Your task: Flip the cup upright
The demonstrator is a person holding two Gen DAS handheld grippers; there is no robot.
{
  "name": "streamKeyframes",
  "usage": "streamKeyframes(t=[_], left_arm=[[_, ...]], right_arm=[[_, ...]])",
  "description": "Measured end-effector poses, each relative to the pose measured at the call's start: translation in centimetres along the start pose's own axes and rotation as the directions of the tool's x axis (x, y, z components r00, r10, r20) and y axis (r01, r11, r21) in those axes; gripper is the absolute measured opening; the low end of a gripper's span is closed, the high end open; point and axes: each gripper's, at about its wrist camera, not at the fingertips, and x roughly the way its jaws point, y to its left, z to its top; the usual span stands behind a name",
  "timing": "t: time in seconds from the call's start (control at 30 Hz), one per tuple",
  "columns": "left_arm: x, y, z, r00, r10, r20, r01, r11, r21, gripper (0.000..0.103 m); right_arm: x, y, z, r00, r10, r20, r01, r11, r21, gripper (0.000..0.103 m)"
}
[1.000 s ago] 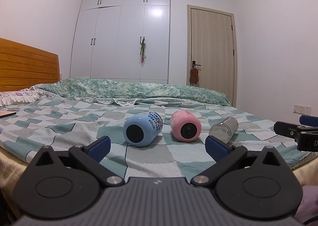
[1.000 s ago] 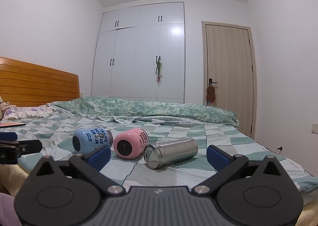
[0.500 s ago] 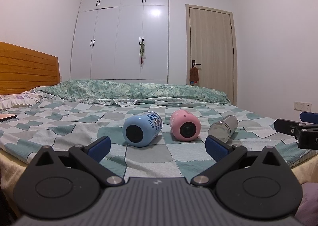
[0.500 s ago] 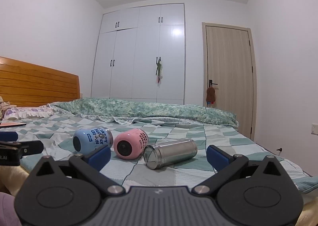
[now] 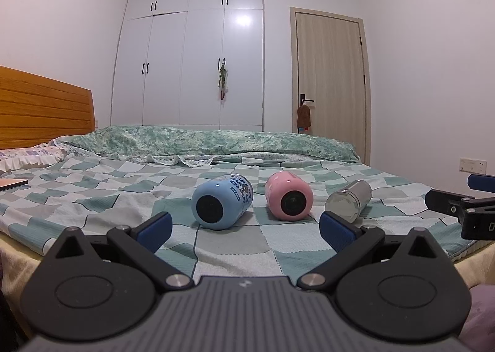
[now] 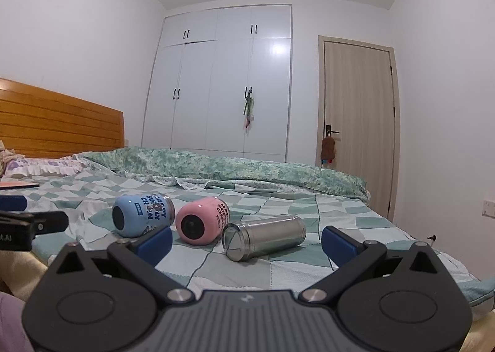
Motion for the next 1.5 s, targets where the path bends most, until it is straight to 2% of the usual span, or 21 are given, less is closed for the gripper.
streamKeyframes(t=[1.07,1.33,1.5], left_arm=[[0.1,-0.1,0.1,1.0,0.003,-0.004,-0.003,1.0,0.001,0.103],[1.9,0.2,2.2,0.999,-0.002,-0.048,0.003,1.0,0.017,0.103],[5.1,0.9,4.6,0.999,0.004,-0.051,-0.001,0.998,0.065,0.103]], right_arm=[[0.4,0.1,0.0,1.0,0.001,-0.018,-0.001,1.0,-0.008,0.103],[2.6,-0.2,1.5,0.992,0.078,-0.103,-0.077,0.997,0.016,0.103],[5.7,0.4,2.7,0.985,0.113,-0.132,-0.113,0.994,0.01,0.103]])
